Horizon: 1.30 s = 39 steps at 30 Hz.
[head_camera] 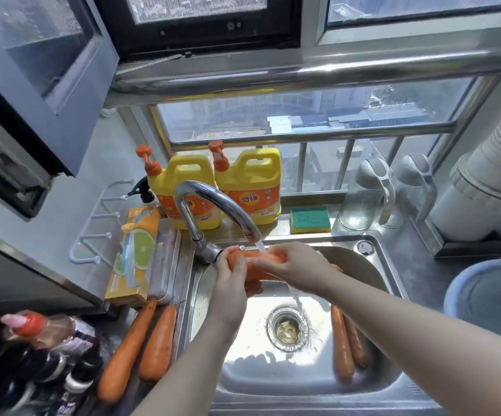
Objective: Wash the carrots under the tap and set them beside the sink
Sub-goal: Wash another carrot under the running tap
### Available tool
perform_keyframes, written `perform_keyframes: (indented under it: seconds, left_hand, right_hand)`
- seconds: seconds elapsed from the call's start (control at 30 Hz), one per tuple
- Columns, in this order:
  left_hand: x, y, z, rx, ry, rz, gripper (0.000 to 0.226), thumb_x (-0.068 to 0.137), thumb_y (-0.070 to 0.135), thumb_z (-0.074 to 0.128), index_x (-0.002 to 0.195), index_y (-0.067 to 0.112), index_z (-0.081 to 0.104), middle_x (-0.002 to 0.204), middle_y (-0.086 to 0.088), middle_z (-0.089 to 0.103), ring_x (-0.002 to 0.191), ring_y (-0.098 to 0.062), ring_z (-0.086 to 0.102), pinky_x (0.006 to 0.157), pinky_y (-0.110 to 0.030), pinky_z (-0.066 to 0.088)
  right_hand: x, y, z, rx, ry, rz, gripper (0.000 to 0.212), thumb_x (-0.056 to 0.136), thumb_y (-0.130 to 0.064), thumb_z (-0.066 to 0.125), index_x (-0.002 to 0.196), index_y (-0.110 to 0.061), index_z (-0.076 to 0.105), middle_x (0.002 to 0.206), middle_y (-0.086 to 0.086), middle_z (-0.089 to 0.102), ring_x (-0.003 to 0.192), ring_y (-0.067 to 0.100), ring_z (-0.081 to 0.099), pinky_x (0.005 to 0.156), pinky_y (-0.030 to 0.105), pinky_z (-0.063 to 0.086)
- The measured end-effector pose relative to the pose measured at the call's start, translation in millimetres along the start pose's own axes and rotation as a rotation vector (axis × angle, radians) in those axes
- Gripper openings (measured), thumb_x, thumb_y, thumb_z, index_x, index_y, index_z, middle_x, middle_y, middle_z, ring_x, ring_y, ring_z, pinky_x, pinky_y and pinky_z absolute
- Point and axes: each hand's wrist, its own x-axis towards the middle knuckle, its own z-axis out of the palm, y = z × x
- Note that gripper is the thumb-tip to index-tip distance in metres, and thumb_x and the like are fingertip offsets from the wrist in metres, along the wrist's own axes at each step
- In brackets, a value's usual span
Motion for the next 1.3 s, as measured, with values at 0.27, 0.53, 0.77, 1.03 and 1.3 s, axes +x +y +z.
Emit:
perform_keyframes:
  seconds: [0.27,0.53,0.77,1.03,1.3]
  left_hand:
    - [-1.5,-4.7,-31.3,-0.331,0.123,-0.195,0.026,0.109,0.028,0.038,0.123,0.017,0.057,0.106,-0.018,0.055,0.071,-0.024,0.051,0.063,-0.033,0.048]
    - [7.7,-30.8,-45.0,0.405,0.02,-0.191,0.04,0.108,0.042,0.034,0.142,0.026,0.047,0.132,-0.006,0.056,0.116,-0.028,0.057,0.097,-0.043,0.048]
    - [-2.3,-23.1,-22.3,0.882,-0.159,0.178,0.045,0.094,0.058,0.055,0.135,0.047,0.039,0.125,0.022,0.048,0.12,-0.01,0.046,0.103,-0.039,0.041]
    - [-11.4,-17.2,1.5,0.672,-0.146,-0.023,0.034,0.106,0.039,0.044,0.139,0.032,0.041,0.103,0.015,0.059,0.092,-0.009,0.061,0.081,-0.035,0.049]
    - [-15.4,-13.8,17.6,0.726,-0.097,-0.077,0.028,0.104,0.034,0.05,0.123,0.013,0.049,0.084,0.012,0.055,0.071,0.001,0.051,0.053,-0.014,0.035]
  right_hand:
    - [-0.7,26.9,-29.0,-0.165,-0.195,-0.045,0.053,0.081,-0.074,0.059,0.088,-0.023,0.069,0.07,-0.008,0.062,0.06,0.011,0.052,0.06,0.031,0.04]
    - [-2.1,12.9,-48.1,0.447,-0.152,0.015,0.024,0.083,-0.027,0.081,0.097,-0.007,0.077,0.082,0.009,0.077,0.069,0.015,0.074,0.064,0.018,0.055]
    - [1.3,5.1,-43.1,0.454,-0.164,-0.045,0.021,0.087,-0.023,0.078,0.099,-0.006,0.075,0.088,0.016,0.077,0.075,0.02,0.074,0.08,0.033,0.062]
    - [-2.5,4.7,2.7,0.396,-0.049,-0.056,0.027,0.084,-0.033,0.078,0.105,-0.018,0.07,0.098,0.002,0.076,0.093,0.022,0.072,0.089,0.045,0.056]
    - [0.2,-9.6,27.5,0.358,0.136,0.043,0.027,0.099,-0.042,0.054,0.097,-0.016,0.061,0.09,-0.001,0.066,0.087,0.019,0.06,0.075,0.034,0.045]
